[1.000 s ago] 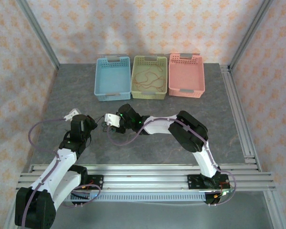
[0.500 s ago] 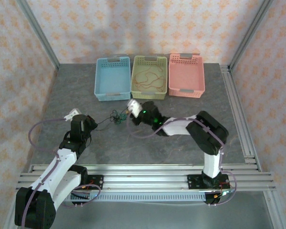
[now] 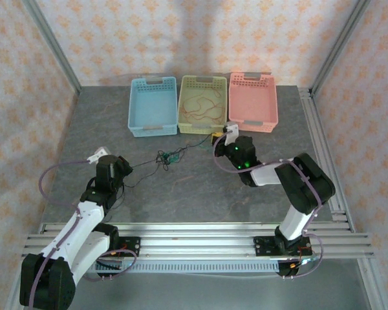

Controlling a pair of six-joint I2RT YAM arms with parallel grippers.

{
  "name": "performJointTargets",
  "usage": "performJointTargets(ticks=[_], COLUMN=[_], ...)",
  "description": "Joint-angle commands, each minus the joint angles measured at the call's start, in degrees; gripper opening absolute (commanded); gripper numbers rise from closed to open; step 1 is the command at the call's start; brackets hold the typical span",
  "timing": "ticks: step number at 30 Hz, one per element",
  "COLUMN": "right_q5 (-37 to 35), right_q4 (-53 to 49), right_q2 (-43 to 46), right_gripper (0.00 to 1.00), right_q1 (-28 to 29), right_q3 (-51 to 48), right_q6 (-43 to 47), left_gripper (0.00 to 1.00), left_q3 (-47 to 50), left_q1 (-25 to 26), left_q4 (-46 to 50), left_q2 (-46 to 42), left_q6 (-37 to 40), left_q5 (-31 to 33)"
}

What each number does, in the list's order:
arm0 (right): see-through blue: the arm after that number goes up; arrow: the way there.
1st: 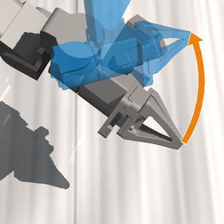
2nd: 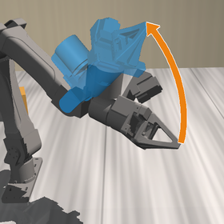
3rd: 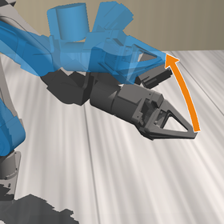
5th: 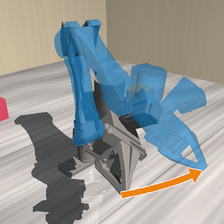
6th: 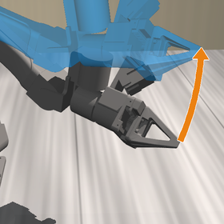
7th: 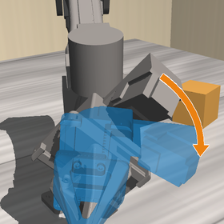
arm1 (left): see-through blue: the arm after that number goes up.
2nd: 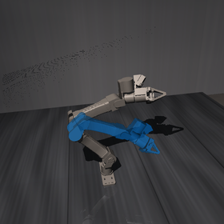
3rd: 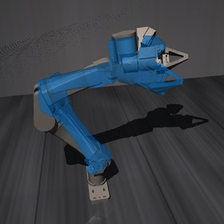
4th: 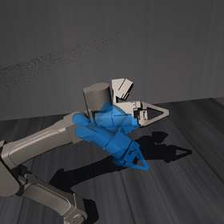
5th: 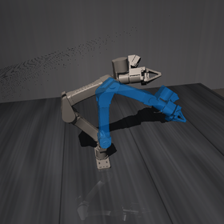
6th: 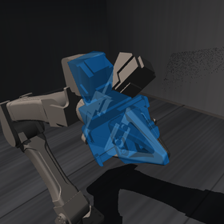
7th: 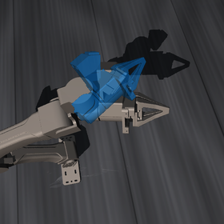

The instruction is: Untangle the cables

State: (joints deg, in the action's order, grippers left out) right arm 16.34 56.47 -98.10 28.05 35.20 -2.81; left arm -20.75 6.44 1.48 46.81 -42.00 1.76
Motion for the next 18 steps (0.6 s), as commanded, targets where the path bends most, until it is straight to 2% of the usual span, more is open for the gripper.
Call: performJointTargets(ticks=[1,14,16,18], right_q5=[-7.4,-31.6,-31.7,-27.2], right_q4=[8.0,10.0,7.4,6.4], right_q2=[0.2,7.5,8.0,7.6], right_gripper=[0.00,0.00,0.00,0.00], right_q1=[-2.0,-5.8,-5.8,-5.9], right_q3=[-2.5,-13.9,-13.4,-12.7], right_q6=[-5.9,-8.4,-8.8,-8.9], left_gripper=[0.00,0.00,0.00,0.00], left_q3=[-1.0,1.2,1.9,2.0], left_q1=[0.3,0.1,0.1,0.1], left_q4=[0.2,5.1,5.0,4.7], left_q2=[-1.7,-9.9,-11.3,-11.1], left_q6=[0.0,-2.8,-2.9,-2.7], left_q5=[3.7,11.3,11.6,11.3])
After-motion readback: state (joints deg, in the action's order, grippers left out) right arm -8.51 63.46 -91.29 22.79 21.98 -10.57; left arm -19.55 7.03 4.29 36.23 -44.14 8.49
